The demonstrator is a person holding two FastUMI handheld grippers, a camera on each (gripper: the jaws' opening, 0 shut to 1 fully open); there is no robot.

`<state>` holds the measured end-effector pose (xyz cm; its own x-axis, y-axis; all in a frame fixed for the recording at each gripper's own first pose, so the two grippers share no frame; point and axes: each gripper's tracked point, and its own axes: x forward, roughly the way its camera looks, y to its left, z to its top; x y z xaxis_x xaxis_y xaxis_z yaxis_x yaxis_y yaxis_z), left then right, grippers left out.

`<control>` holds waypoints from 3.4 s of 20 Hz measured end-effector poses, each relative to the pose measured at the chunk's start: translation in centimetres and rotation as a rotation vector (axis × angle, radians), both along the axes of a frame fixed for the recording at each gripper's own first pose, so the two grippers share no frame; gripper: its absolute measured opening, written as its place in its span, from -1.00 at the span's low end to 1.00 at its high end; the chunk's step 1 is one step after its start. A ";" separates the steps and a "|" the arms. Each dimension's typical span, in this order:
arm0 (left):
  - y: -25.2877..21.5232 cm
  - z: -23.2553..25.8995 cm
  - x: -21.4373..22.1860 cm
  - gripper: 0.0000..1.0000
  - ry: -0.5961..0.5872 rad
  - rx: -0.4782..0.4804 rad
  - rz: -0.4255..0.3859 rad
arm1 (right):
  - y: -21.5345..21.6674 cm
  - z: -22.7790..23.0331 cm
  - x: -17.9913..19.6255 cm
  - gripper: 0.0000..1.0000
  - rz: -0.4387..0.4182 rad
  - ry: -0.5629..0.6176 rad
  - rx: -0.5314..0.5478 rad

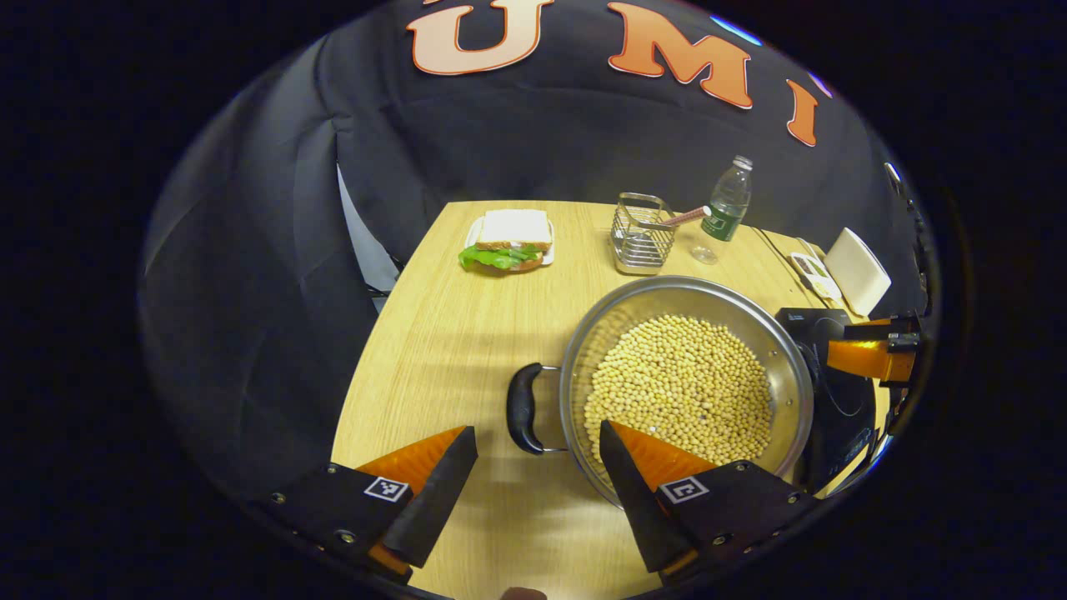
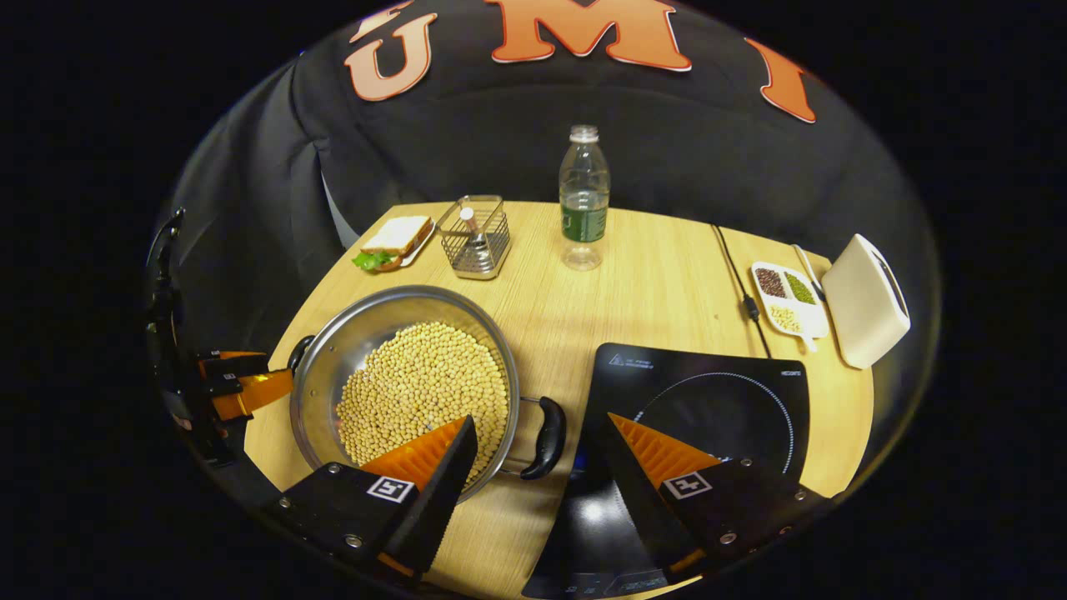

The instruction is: First push the handle of the pot to place it horizontally, then grasp the pot with both hands and set it on the induction cooktop.

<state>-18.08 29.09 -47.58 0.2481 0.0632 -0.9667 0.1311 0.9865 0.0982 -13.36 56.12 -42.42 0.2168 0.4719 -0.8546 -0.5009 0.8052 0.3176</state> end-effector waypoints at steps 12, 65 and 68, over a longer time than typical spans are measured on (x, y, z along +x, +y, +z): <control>-0.6 -6.2 0.7 0.89 0.059 -0.074 0.002 | 2.3 -6.1 -0.8 0.40 0.002 0.071 -0.121; -7.7 -2.9 5.4 0.33 -0.175 -0.017 -0.120 | -2.7 -6.0 1.2 0.21 -0.318 0.067 0.006; -7.6 -3.6 5.1 0.33 -0.173 -0.032 -0.137 | -2.7 -6.0 0.9 0.20 -0.333 0.067 -0.004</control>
